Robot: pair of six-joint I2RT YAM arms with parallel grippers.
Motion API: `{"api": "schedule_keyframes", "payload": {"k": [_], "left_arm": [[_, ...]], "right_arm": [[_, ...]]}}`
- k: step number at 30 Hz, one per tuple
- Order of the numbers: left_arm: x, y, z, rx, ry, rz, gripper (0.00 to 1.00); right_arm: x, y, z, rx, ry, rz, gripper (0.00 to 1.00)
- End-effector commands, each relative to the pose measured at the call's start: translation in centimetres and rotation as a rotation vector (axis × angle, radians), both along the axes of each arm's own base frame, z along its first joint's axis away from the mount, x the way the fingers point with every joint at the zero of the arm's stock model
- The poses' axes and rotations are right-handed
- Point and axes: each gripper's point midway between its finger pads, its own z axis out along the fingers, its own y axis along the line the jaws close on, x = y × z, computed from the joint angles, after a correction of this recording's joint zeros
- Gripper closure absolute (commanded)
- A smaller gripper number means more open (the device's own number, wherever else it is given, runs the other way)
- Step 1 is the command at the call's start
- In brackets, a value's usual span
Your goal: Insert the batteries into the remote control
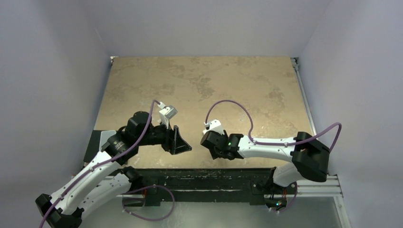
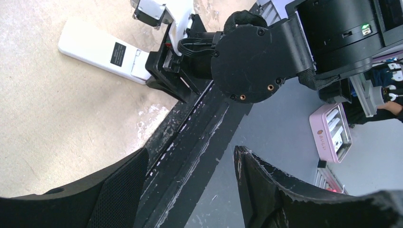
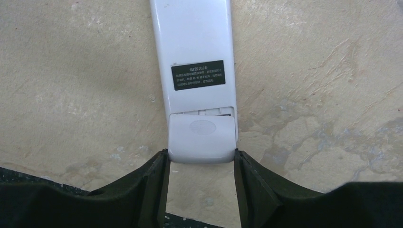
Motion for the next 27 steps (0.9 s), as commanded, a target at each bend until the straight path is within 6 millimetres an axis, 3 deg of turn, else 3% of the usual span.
{"api": "schedule_keyframes", "payload": {"k": [1, 8, 16, 27], "left_arm": [[0.3, -0.4, 0.6, -0.020, -0.040, -0.019, 0.34], [0.9, -0.5, -0.1, 0.000, -0.014, 0.003, 0.34], [3.8, -1.2, -2.7, 0.067, 0.052, 0.107, 0.34], [8.1, -2.2, -4.0, 0.171, 0.061, 0.198, 0.34]], "right_arm": [[0.8, 0.0, 2.5, 0.017, -0.037, -0.006, 0.66], [0.2, -0.5, 3.7, 0.026, -0.032, 0.032, 0.67], [-0.1, 1.0, 5.2, 0.111, -0.038, 0.114, 0.67], [-0.2, 0.2, 4.0, 0.005, 0.006, 0.096, 0.66]]}}
